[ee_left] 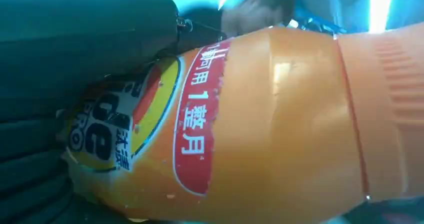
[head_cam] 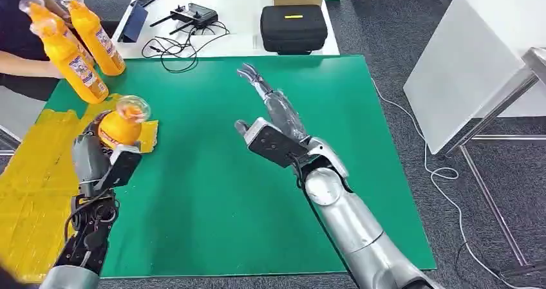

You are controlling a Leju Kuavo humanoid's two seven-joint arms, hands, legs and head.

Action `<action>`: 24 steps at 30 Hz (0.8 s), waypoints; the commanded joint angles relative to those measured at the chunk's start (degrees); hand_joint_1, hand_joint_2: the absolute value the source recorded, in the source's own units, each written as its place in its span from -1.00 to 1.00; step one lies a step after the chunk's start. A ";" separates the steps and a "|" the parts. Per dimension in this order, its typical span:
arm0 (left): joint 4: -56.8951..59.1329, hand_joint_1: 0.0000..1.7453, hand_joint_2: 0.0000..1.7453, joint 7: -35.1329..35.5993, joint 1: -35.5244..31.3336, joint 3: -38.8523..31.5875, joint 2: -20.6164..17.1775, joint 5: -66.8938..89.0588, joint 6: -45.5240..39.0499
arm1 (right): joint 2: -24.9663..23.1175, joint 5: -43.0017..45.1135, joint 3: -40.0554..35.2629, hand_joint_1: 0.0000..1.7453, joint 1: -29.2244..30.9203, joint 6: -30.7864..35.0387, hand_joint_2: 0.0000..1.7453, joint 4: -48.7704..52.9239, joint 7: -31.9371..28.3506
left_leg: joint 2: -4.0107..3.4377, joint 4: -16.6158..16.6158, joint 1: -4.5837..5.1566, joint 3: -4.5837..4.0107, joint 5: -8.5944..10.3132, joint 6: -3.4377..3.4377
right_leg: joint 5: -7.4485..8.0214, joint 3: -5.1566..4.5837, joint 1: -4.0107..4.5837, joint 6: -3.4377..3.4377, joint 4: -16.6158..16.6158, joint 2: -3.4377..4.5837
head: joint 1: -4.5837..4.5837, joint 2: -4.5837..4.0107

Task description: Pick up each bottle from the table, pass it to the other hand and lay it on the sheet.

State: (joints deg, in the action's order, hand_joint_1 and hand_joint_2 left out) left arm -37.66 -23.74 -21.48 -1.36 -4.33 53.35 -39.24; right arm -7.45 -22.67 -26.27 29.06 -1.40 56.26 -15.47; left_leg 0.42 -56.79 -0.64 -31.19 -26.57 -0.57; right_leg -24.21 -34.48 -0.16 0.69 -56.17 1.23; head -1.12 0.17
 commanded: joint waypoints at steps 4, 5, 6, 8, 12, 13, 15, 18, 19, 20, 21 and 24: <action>14.73 1.00 1.00 14.54 -4.39 -3.34 -2.98 31.19 -0.76 | 2.19 0.66 -0.38 -1.00 0.02 -1.39 -1.00 0.51 -1.76 | 0.00 0.06 -0.02 0.15 -0.05 -0.01 | -0.04 0.15 0.06 0.02 0.06 -0.07 | 0.02 0.00; 15.49 1.00 1.00 14.45 -4.11 -3.70 -2.82 31.95 -0.76 | 2.36 0.67 -0.54 -1.00 -0.44 -1.33 -1.00 0.99 -1.83 | 0.00 0.08 -0.05 0.31 -0.10 -0.02 | -0.09 0.34 0.10 0.04 0.10 -0.12 | 0.04 0.00; 15.92 1.00 1.00 15.44 -4.09 -2.93 -2.98 33.61 -0.76 | 2.41 0.67 -0.60 -1.00 -0.54 -1.33 -1.00 1.16 -1.83 | 0.04 0.08 -0.02 0.21 -0.05 -0.02 | -0.07 0.24 0.06 0.03 0.08 -0.13 | 0.02 0.00; 18.40 1.00 1.00 18.05 -4.36 -1.48 -3.02 36.60 -0.76 | 2.87 0.66 -1.00 -1.00 -1.12 -1.31 -1.00 1.97 -1.85 | 0.10 0.06 -0.01 0.15 -0.04 -0.02 | -0.07 0.21 0.06 0.04 0.08 -0.20 | 0.02 0.00; 22.57 1.00 1.00 19.44 -5.62 -0.83 -3.27 36.58 -0.76 | 3.70 0.56 -1.50 -1.00 -1.68 -1.59 -1.00 2.26 -2.03 | 0.10 0.03 -0.05 0.23 -0.11 -0.03 | -0.11 0.34 0.10 0.05 0.09 -0.22 | 0.07 0.00; 22.57 1.00 1.00 19.44 -5.62 -0.83 -3.27 36.58 -0.76 | 3.70 0.56 -1.50 -1.00 -1.68 -1.59 -1.00 2.26 -2.03 | 0.12 0.05 -0.01 0.12 -0.05 -0.01 | -0.07 0.21 0.06 0.03 0.07 -0.19 | 0.02 0.00; 22.57 1.00 1.00 19.44 -5.62 -0.83 -3.27 36.58 -0.76 | 3.70 0.56 -1.50 -1.00 -1.68 -1.59 -1.00 2.26 -2.03 | 0.14 0.04 -0.03 0.10 -0.05 -0.01 | -0.07 0.19 0.06 0.02 0.08 -0.22 | 0.04 0.00; 24.85 1.00 1.00 20.72 -6.06 -0.93 -4.06 36.57 -0.10 | 4.09 0.62 -2.09 -1.00 -1.92 -1.94 -1.00 1.83 -2.34 | 0.15 0.02 -0.05 0.17 -0.08 0.01 | -0.12 0.27 0.09 0.01 0.07 -0.26 | 0.02 0.00; 25.02 1.00 1.00 20.96 -5.80 -1.36 -4.49 36.30 0.45 | 4.14 0.66 -2.41 -1.00 -2.05 -2.11 -1.00 1.53 -2.54 | 0.14 0.03 -0.07 0.26 -0.11 0.00 | -0.14 0.36 0.11 0.02 0.09 -0.27 | 0.04 0.00; 25.06 1.00 1.00 21.99 -5.59 -1.15 -4.92 36.65 1.37 | 4.10 0.71 -2.68 -1.00 -2.10 -2.31 -1.00 1.27 -2.83 | 0.12 0.04 -0.04 0.17 -0.08 0.00 | -0.10 0.26 0.08 0.02 0.08 -0.22 | 0.02 0.00; 25.21 1.00 1.00 22.95 -5.44 -0.60 -5.35 36.65 1.97 | 3.93 0.72 -2.85 -1.00 -2.16 -2.36 -1.00 0.98 -2.91 | 0.07 0.06 -0.06 0.30 -0.12 0.00 | -0.12 0.37 0.11 0.02 0.10 -0.20 | 0.07 0.00; 25.47 -0.22 1.00 25.41 -4.71 0.07 -6.32 36.65 5.12 | 3.71 0.70 -3.13 -1.00 -2.34 -2.34 -1.00 0.36 -3.01 | 0.01 0.05 -0.07 0.19 -0.09 0.00 | -0.07 0.25 0.10 0.02 0.09 -0.12 | 0.04 0.00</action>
State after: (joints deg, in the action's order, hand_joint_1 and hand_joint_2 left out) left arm -18.01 -2.04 -23.88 -3.52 -8.22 89.83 -38.52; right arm -5.03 -22.18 -26.68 25.78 -3.30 58.88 -18.16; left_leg 0.46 -56.78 -0.65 -31.26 -26.58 -0.57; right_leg -24.22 -34.52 -0.13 0.69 -56.15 1.22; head -1.07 0.17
